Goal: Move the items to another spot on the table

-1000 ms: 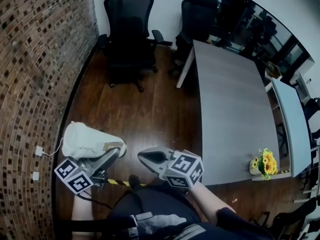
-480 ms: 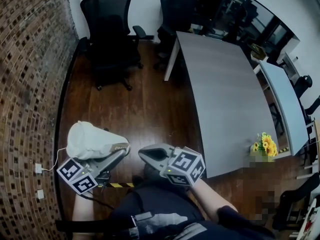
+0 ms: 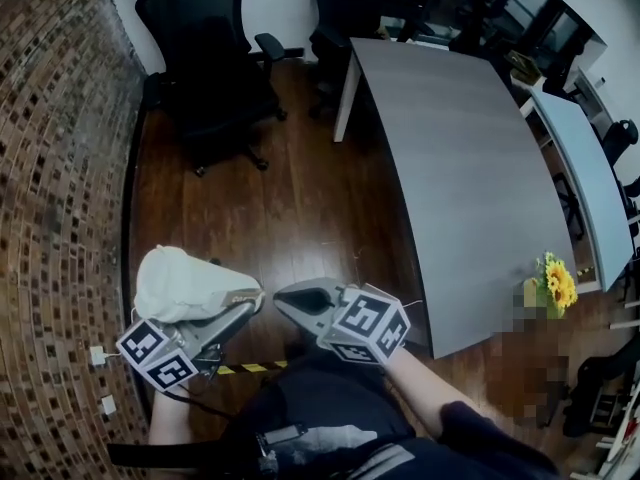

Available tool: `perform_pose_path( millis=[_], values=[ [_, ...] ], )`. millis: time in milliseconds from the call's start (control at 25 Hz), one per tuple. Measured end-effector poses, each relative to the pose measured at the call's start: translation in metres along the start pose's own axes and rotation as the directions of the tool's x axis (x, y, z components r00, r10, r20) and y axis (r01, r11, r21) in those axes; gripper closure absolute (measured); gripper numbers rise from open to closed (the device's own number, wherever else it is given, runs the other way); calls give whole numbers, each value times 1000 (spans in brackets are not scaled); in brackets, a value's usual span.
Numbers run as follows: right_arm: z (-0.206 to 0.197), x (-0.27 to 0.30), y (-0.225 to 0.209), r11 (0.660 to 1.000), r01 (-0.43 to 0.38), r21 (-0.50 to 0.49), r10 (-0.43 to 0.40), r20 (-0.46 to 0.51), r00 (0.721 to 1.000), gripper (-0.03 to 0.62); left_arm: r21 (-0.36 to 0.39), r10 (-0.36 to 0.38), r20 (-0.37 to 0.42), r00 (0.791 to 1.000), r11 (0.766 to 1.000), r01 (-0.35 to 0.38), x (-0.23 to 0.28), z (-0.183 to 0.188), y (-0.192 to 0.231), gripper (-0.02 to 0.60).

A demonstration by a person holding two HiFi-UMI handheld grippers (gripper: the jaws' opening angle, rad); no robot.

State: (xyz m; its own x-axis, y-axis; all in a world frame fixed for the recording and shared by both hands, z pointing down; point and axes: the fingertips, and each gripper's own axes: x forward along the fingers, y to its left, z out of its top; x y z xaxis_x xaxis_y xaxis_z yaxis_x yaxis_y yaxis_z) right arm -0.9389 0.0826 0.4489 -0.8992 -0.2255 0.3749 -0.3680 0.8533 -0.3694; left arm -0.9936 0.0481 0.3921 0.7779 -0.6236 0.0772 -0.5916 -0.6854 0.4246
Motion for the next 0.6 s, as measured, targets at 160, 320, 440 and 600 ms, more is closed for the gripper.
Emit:
perform_pose_path(
  millis=[160,320,440,600],
  values=[
    [10,2,-32,999,2,34,-2,9,1000,611,-9,0,-20,1000,1000,0,29,8,17,158],
    [22,-3,-58,999,-10,46,10,0,1000,611,-6,0,-10,1000,1000,0,58,28,26,158],
    [39,2,-81,999,-34,25,34,6,999,611,18,15,-2,1000,1000,-15,72,47,42,158],
    [61,18,-109,997,-74,0,74,23,997,569,34,37,18,999,999,-38,89,66,70,158]
  ],
)
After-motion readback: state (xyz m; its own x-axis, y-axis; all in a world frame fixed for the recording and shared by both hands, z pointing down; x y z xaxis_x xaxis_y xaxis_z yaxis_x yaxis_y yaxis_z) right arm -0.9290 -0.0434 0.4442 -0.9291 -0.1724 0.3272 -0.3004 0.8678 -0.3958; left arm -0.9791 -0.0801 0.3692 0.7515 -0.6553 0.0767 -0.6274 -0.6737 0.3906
